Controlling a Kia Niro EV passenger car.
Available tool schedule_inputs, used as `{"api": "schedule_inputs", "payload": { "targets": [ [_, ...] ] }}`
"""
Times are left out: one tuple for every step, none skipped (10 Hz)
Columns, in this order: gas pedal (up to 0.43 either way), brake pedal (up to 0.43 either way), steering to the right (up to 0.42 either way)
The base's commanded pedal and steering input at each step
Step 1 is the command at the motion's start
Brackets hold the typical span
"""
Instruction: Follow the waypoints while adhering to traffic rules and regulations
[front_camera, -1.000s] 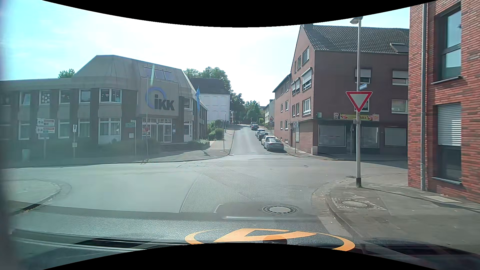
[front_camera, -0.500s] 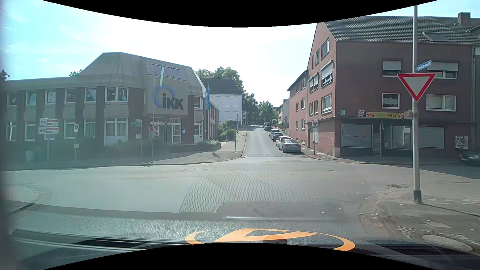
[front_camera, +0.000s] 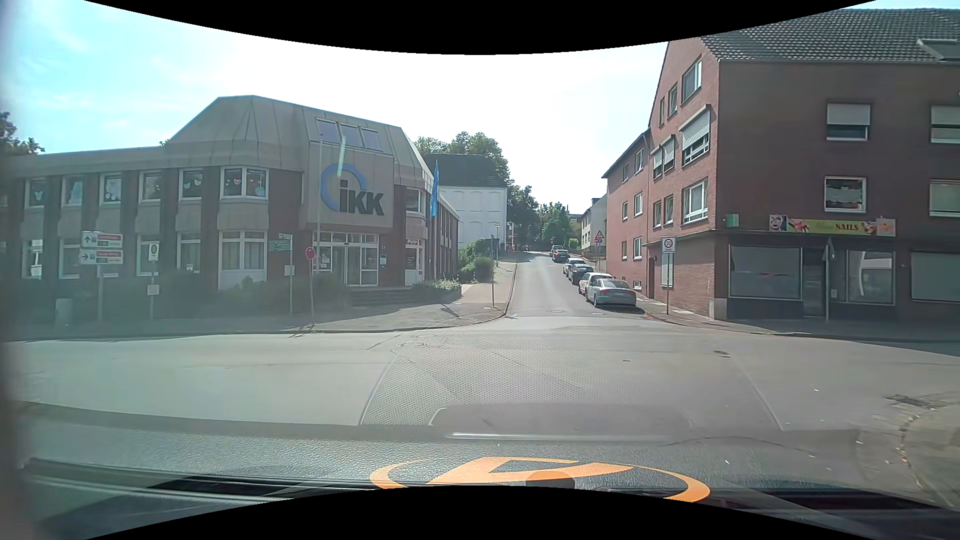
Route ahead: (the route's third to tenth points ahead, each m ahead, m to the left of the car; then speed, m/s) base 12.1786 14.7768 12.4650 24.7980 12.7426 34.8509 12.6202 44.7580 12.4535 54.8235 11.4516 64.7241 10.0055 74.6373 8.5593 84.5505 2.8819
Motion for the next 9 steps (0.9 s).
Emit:
{"api": "schedule_inputs", "payload": {
  "targets": [
    [0.000, 0.280, -0.120],
    [0.000, 0.274, -0.117],
    [0.000, 0.274, -0.112],
    [0.000, 0.274, -0.105],
    [0.000, 0.274, -0.085],
    [0.000, 0.274, -0.064],
    [0.000, 0.274, -0.054],
    [0.000, 0.274, -0.052],
    [0.000, 0.274, -0.055]
  ]
}}
